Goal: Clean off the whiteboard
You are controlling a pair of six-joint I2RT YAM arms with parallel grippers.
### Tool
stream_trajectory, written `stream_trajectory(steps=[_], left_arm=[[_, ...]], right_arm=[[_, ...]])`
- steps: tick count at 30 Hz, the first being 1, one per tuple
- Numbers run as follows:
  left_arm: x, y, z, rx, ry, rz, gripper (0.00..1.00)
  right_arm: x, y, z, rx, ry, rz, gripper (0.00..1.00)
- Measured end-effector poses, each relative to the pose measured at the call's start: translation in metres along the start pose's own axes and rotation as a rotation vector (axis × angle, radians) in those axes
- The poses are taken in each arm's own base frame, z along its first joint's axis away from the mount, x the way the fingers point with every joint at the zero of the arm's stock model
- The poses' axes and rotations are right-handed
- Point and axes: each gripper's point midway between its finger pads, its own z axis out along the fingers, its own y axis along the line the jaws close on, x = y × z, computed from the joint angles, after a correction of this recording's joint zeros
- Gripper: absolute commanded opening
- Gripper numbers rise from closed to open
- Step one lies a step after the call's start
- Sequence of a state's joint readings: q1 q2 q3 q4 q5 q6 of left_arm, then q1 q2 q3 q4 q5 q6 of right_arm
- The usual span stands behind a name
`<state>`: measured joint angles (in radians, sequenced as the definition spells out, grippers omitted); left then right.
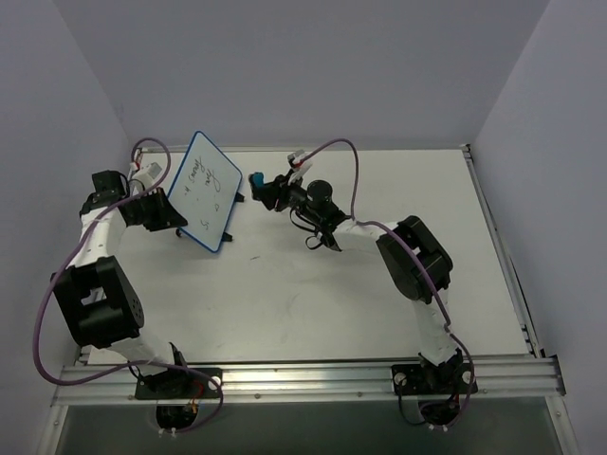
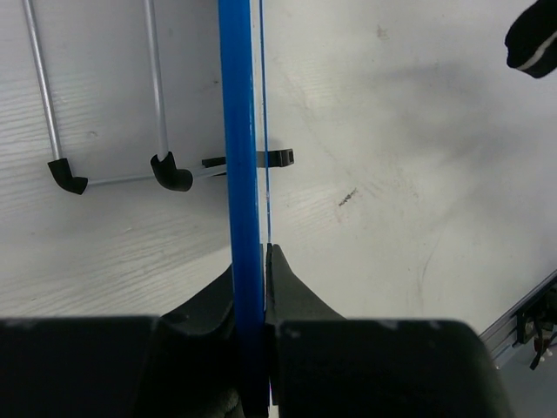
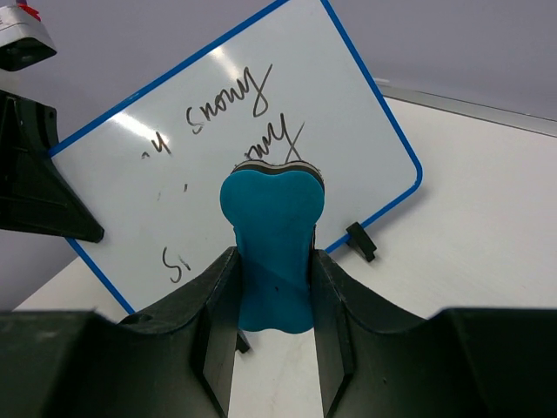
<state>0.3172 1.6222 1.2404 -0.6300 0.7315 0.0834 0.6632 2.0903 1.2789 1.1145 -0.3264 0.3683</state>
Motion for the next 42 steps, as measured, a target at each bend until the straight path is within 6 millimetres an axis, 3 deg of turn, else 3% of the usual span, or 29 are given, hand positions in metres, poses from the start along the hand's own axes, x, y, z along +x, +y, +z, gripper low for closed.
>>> stream_trajectory(steps=[10,18,25,29,39,42], left_arm=[[0.016,-0.036,0.026,0.136,0.096,0.063,0.02],[0.015,-0.046,0.033,0.158,0.129,0.117,0.02],[0.010,-0.055,0.040,0.164,0.149,0.172,0.02],[0.009,-0.055,0.042,0.167,0.156,0.178,0.02],[0.008,-0.056,0.044,0.169,0.173,0.183,0.02],[0.008,-0.055,0.045,0.157,0.177,0.157,0.02]], right_arm=[[-0.008,-0.005,-0.016,0.031,0.009,-0.005,0.00],[-0.003,0.003,-0.016,0.010,0.035,-0.028,0.00],[0.002,0.053,0.026,-0.092,0.035,-0.099,0.00],[0.016,0.074,0.042,-0.138,0.062,-0.106,0.00],[0.035,0.046,0.079,-0.104,0.113,-0.123,0.00],[0.038,0.045,0.084,-0.112,0.133,-0.119,0.00]])
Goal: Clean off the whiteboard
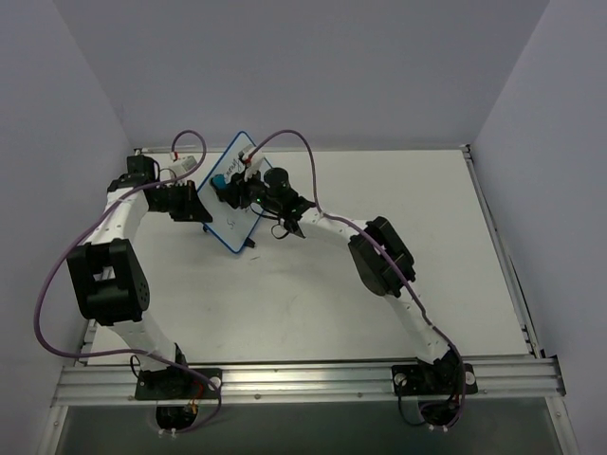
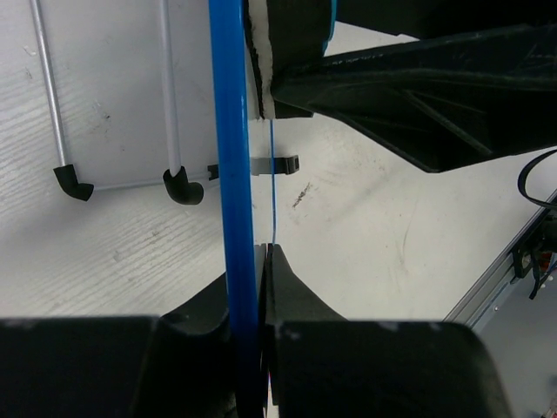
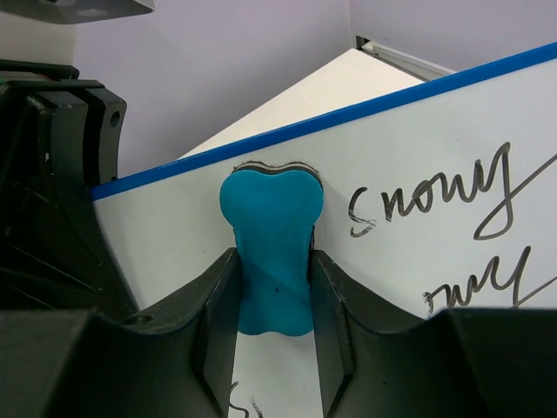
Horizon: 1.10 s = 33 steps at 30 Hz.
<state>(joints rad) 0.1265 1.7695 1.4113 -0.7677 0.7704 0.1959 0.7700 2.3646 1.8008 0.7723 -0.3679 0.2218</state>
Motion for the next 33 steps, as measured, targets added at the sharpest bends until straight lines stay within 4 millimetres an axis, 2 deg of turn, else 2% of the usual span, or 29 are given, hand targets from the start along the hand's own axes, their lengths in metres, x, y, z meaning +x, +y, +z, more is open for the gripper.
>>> stream_trajectory(steps=[6,9,15,21,24,29,33], left_arm=[[0.000,0.001,0.001,-0.005,0.002,-0.016,0.02],[0.000,0.001,0.001,-0.007,0.002,-0.016,0.02],[0.000,0.000,0.001,-0.006,0.004,-0.017,0.02],[0.000,-0.001,0.002,-0.007,0.007,-0.015,0.02],[0.000,-0.001,0.002,-0.007,0.007,-0.013,0.02],[0.001,-0.003,0.002,-0.012,0.013,-0.016,0.02],[0.002,-0.003,0.002,-0.016,0.016,-0.019,0.02]], right_arm=[[-0.012,-0.014,0.008,0.019,0.027,0.007,0.00],[-0.019,-0.028,0.013,0.022,0.021,0.022,0.00],[-0.036,-0.080,0.023,0.042,0.000,0.051,0.00],[-0.028,-0.126,0.018,0.085,0.006,0.089,0.00],[-0.021,-0.142,0.013,0.108,0.020,0.113,0.00],[-0.017,-0.143,0.011,0.115,0.035,0.107,0.00],[0.000,-0.129,0.000,0.121,0.072,0.109,0.00]])
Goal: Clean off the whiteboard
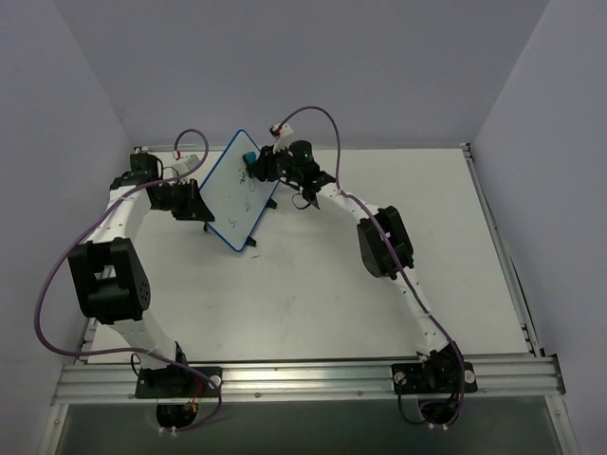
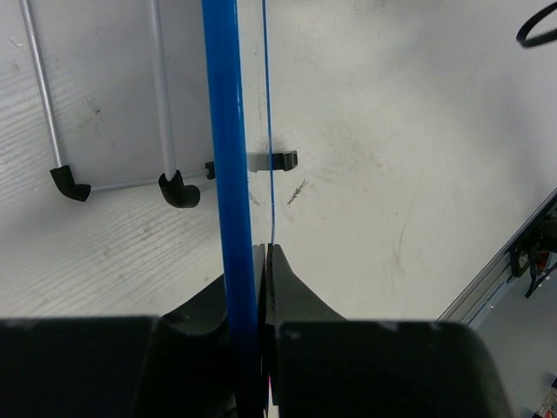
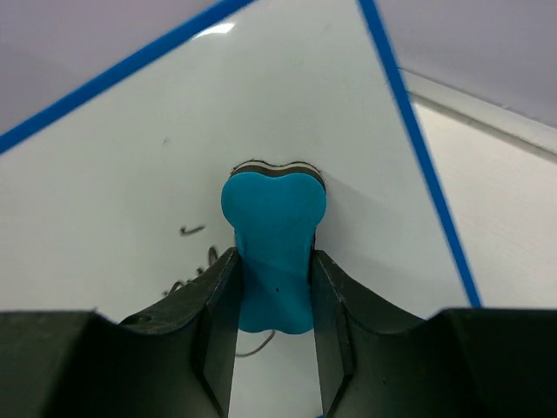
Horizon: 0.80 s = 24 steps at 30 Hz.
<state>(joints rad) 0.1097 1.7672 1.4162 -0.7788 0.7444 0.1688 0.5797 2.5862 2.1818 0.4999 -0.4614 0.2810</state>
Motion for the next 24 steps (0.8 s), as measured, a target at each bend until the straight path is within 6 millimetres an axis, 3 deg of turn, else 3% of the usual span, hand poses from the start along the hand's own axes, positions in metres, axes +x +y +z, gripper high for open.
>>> stream_trajectory(steps=[6,16,24], left_arm=[[0.003,-0.001,-0.001,-0.007,0.012,-0.014,0.02],[0.008,-0.001,-0.003,-0.017,0.028,-0.031,0.02],[0.008,-0.001,-0.003,-0.017,0.030,-0.032,0.02]], right_arm=[[0.029,0.040,-0.014,-0.022,0.028,-0.015,0.00],[0.039,0.110,-0.022,-0.110,0.001,-0.069,0.00],[0.038,0.115,-0.023,-0.121,-0.015,-0.061,0.00]])
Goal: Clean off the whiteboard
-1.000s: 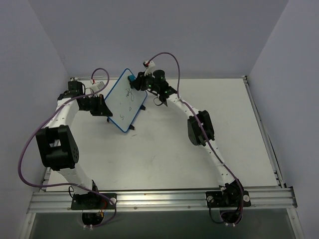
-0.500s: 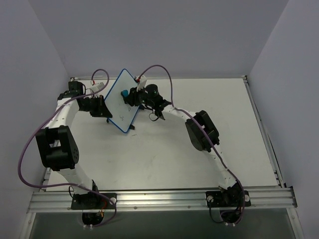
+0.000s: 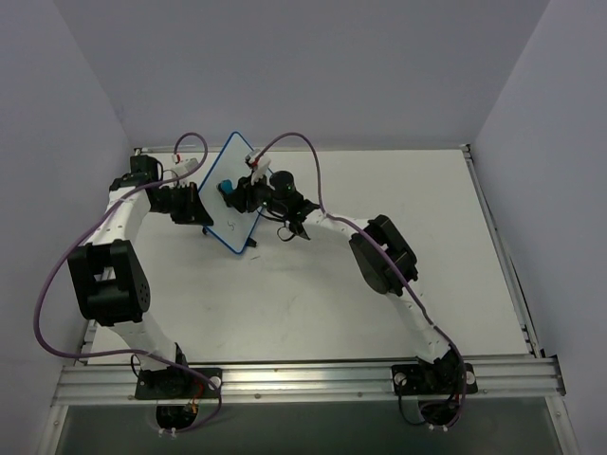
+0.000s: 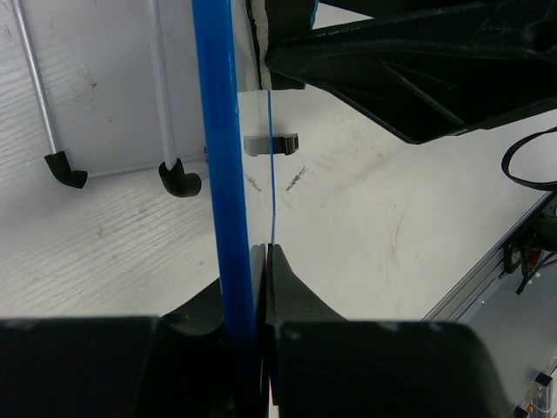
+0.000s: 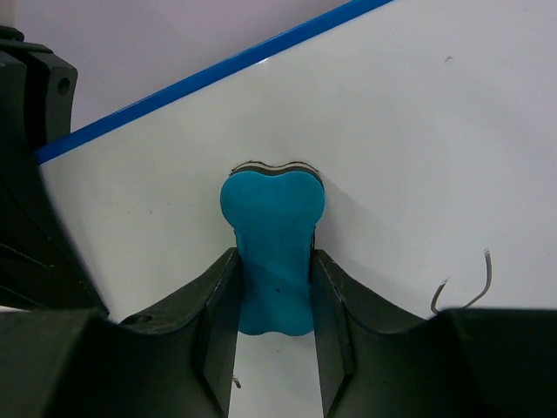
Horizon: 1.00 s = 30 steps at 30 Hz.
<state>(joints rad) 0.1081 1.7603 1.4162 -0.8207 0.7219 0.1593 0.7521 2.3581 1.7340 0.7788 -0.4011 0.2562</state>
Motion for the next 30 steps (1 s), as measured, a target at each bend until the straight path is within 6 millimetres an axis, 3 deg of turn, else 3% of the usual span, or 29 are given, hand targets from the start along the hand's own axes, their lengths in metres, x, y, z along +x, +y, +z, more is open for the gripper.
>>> stream_trajectory(steps=[5,12,18,24,30], left_arm=[[-0.002,0.001,0.000,-0.005,-0.007,-0.015,0.02],[-0.002,-0.001,0.001,-0.003,-0.006,-0.012,0.02],[-0.003,-0.003,0.001,-0.005,-0.006,0.001,0.02],[-0.003,-0.004,0.001,-0.009,-0.006,0.006,0.02],[-0.002,-0.005,0.000,-0.010,-0.006,0.009,0.02]], right_arm=[[-0.005,-0.010,0.008,-0.030,0.001,0.069,0.00],[-0.029,-0.061,0.019,-0.028,-0.062,0.128,0.00],[-0.017,-0.098,0.012,0.014,-0.048,0.169,0.00],[-0.005,-0.106,0.006,0.052,-0.054,0.194,0.00],[0.022,-0.105,-0.011,0.066,-0.054,0.225,0.00]])
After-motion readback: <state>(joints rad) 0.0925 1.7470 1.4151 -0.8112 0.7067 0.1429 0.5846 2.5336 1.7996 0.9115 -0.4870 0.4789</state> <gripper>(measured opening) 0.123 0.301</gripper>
